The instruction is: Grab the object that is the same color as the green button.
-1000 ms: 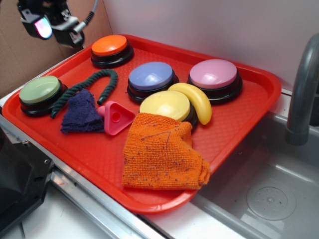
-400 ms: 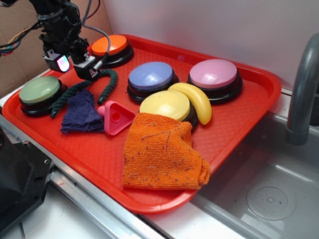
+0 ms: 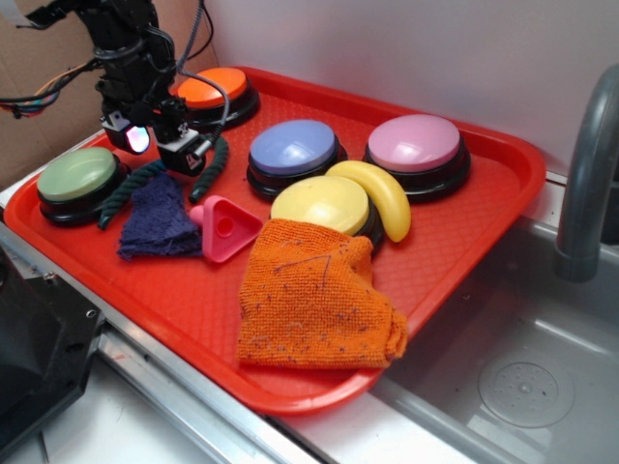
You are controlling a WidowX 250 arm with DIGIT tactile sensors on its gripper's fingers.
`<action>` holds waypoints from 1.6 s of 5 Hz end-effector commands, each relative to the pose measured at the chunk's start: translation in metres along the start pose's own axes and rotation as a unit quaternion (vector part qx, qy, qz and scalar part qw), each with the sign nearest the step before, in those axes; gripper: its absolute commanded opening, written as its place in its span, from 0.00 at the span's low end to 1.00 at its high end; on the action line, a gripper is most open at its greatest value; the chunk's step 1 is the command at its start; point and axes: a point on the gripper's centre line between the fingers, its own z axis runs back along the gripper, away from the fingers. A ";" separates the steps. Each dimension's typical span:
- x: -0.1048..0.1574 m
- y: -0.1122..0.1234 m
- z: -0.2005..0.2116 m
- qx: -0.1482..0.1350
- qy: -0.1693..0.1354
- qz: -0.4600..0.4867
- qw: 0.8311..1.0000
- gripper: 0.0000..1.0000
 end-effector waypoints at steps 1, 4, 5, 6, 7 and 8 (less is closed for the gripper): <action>0.008 -0.004 0.004 0.019 -0.009 0.023 1.000 0.11; 0.008 -0.002 0.022 0.012 -0.015 0.063 0.998 0.00; 0.012 -0.011 0.056 0.031 -0.027 0.083 0.996 0.00; 0.012 -0.025 0.093 0.025 -0.038 0.087 0.995 0.00; 0.005 -0.052 0.132 0.008 -0.048 0.063 0.997 0.00; -0.009 -0.071 0.152 -0.019 -0.043 0.045 0.998 0.00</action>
